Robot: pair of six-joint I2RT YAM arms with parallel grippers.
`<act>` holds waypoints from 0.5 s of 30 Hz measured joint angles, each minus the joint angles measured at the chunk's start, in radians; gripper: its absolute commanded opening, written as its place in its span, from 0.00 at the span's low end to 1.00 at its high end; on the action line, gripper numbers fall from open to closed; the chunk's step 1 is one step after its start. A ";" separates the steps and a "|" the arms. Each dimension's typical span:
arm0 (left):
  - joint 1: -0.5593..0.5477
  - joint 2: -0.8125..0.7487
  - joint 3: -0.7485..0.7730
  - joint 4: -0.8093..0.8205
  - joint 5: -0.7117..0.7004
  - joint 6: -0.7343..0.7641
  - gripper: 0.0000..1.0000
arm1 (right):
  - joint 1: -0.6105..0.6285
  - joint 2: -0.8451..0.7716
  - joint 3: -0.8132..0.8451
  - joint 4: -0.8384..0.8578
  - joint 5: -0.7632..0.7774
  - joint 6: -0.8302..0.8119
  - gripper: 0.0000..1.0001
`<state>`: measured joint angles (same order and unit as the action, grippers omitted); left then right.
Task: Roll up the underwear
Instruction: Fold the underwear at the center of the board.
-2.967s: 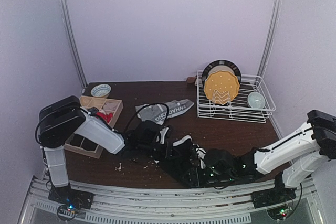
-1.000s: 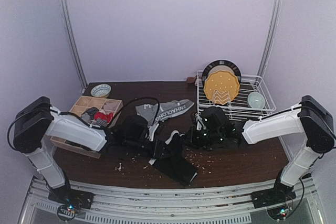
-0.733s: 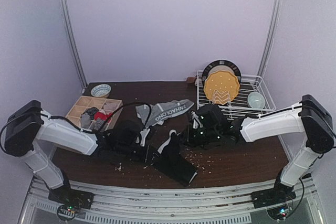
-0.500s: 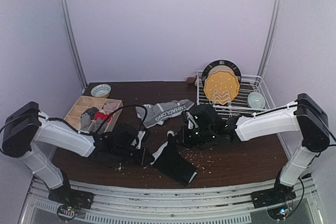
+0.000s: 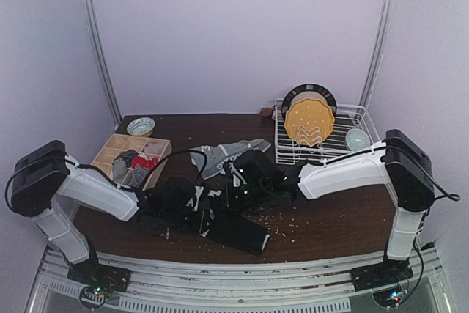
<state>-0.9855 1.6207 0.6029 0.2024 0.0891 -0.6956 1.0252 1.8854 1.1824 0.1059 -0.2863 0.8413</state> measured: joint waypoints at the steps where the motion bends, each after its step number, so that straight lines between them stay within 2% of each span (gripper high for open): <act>1: 0.000 0.001 -0.005 0.009 0.000 0.000 0.00 | 0.005 0.012 0.013 -0.005 -0.002 0.000 0.00; 8: 0.000 -0.046 -0.068 0.043 -0.011 -0.003 0.01 | 0.034 0.062 0.043 -0.006 -0.007 0.004 0.00; 12: 0.000 -0.141 -0.114 -0.008 -0.031 -0.006 0.16 | 0.048 0.087 0.044 -0.003 -0.009 0.005 0.00; 15: 0.000 -0.241 -0.142 -0.068 -0.048 -0.009 0.20 | 0.057 0.106 0.057 -0.013 -0.010 0.004 0.00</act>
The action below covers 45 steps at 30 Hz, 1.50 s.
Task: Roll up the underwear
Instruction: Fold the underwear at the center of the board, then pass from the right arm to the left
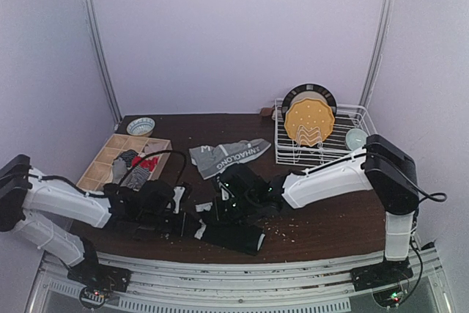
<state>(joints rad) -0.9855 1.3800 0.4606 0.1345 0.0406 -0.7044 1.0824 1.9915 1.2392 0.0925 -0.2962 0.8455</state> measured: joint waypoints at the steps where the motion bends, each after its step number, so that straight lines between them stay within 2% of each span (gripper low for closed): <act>1: 0.000 -0.039 -0.009 -0.024 -0.005 0.000 0.20 | 0.003 0.007 0.010 -0.001 0.000 0.000 0.01; 4: -0.004 -0.169 -0.031 -0.095 -0.031 -0.002 0.24 | 0.014 0.026 0.039 -0.005 -0.005 -0.005 0.10; 9: -0.006 -0.378 -0.067 -0.203 -0.101 -0.011 0.50 | 0.029 0.032 0.067 -0.025 -0.013 -0.023 0.19; 13: -0.005 -0.453 -0.065 -0.243 -0.146 -0.017 0.59 | 0.044 0.034 0.078 -0.030 -0.015 -0.036 0.24; 17: -0.005 -0.393 -0.037 -0.249 -0.151 -0.017 0.64 | 0.051 0.034 0.071 -0.027 -0.014 -0.040 0.25; 27: 0.011 -0.142 0.065 -0.177 -0.091 -0.017 0.64 | 0.054 0.032 0.018 -0.014 -0.014 -0.054 0.26; 30: 0.018 -0.089 0.089 -0.148 -0.073 -0.017 0.61 | 0.054 0.031 0.013 -0.011 -0.013 -0.058 0.26; 32: 0.020 -0.051 0.104 -0.124 -0.061 -0.018 0.55 | 0.054 0.028 0.011 -0.007 -0.014 -0.061 0.26; 35: 0.026 -0.001 0.111 -0.086 -0.046 -0.019 0.38 | 0.054 0.024 0.007 0.000 -0.014 -0.062 0.27; 40: 0.037 0.062 0.111 -0.049 -0.029 -0.027 0.03 | 0.054 0.000 -0.021 0.017 -0.014 -0.064 0.34; 41: 0.037 0.064 0.111 -0.045 -0.029 -0.025 0.00 | 0.054 -0.012 -0.027 0.016 -0.014 -0.066 0.36; 45: 0.041 0.061 0.111 -0.032 -0.030 -0.015 0.00 | 0.054 -0.089 -0.050 0.005 -0.009 -0.082 0.41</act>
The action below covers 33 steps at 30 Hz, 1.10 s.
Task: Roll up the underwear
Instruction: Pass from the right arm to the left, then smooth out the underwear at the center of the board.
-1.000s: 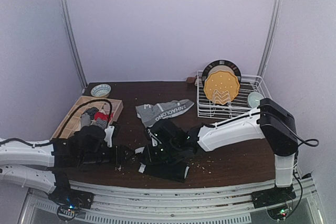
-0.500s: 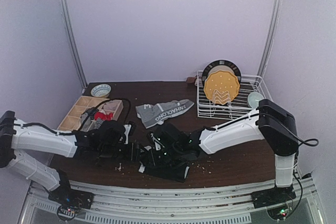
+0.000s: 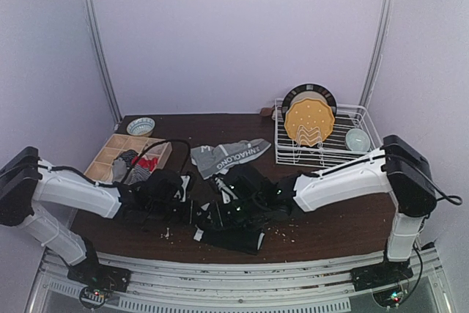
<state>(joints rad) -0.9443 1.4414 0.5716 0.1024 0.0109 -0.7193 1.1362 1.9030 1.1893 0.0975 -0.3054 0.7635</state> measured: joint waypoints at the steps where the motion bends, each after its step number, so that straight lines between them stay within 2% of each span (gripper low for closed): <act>1: 0.000 -0.004 0.000 0.000 -0.001 0.002 0.00 | 0.000 -0.032 -0.013 -0.007 0.011 -0.006 0.42; 7: 0.000 -0.064 -0.022 -0.006 -0.004 0.024 0.00 | 0.000 -0.248 -0.132 -0.098 0.153 -0.019 0.55; 11: 0.000 -0.120 -0.053 -0.015 -0.002 0.040 0.00 | 0.000 -0.337 -0.274 -0.120 0.241 0.032 0.60; 16: 0.000 -0.157 -0.085 -0.017 0.013 0.054 0.00 | 0.000 -0.343 -0.407 -0.115 0.279 0.116 0.63; 22: 0.000 -0.154 -0.121 -0.014 0.029 0.054 0.00 | 0.000 -0.304 -0.438 -0.021 0.263 0.200 0.65; 25: 0.000 -0.142 -0.127 0.007 0.039 0.054 0.00 | 0.000 -0.268 -0.451 0.047 0.235 0.247 0.56; 30: 0.000 -0.124 -0.143 0.048 0.058 0.054 0.00 | -0.003 -0.213 -0.465 0.138 0.200 0.304 0.10; 31: 0.000 -0.122 -0.148 0.056 0.060 0.054 0.00 | -0.003 -0.209 -0.468 0.143 0.200 0.316 0.04; 33: 0.000 -0.122 -0.158 0.067 0.062 0.054 0.00 | -0.007 -0.210 -0.484 0.143 0.206 0.322 0.00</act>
<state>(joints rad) -0.9440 1.3197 0.4137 0.1696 0.0731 -0.6651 1.1294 1.6932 0.7055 0.2409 -0.0990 1.0855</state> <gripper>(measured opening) 0.003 0.076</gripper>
